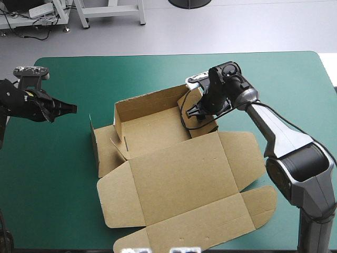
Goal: Fold the box
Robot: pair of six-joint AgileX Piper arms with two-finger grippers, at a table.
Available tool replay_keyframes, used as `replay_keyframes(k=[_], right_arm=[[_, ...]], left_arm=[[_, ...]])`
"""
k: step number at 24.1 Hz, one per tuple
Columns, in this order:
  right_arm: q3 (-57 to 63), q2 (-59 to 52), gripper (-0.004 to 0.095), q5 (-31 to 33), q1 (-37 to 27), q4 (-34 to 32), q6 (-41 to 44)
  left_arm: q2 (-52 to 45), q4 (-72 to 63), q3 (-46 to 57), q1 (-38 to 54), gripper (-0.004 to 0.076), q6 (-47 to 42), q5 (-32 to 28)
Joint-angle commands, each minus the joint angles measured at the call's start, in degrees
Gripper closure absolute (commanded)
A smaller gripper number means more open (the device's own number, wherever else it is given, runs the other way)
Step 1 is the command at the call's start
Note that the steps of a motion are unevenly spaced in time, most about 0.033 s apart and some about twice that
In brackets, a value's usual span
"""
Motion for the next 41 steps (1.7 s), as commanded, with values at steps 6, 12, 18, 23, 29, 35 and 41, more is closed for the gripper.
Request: replay_keyframes(k=[6,12,18,23,29,35,41], right_arm=[[-2.14,-1.38,0.0357,0.07,0.05,0.99,-0.61],[-5.95,-1.60,0.0914,0.69,0.05,-2.37,-0.75],[-5.96,-7.74,0.0914,0.82,-4.98,-3.67,-0.75],[-5.96,-18.63,0.0914,0.82,-15.86,6.51,-2.73],[-5.96,-27.04,0.0914,0.82,-20.70,14.03,-5.25],[-5.96,-34.08,0.0915,0.82,-21.15,13.37,-5.37],[-5.96,-38.29,0.0928,0.82,-21.15,18.78,-5.94]], left_arm=[[-1.70,-1.33,-1.42,0.16,0.0729,-0.16,-1.37],[-1.70,-1.23,-1.42,0.16,0.0729,0.40,-1.06],[-1.70,-1.23,-1.42,0.16,0.0729,1.36,-1.81],[0.76,-4.20,-0.35,0.16,0.0729,1.58,-6.65],[3.49,-14.74,4.27,0.61,0.0729,8.00,-9.08],[4.06,-31.11,6.82,4.45,0.0729,17.32,-11.30],[4.36,-46.34,8.23,5.81,0.0729,28.49,-8.47]])
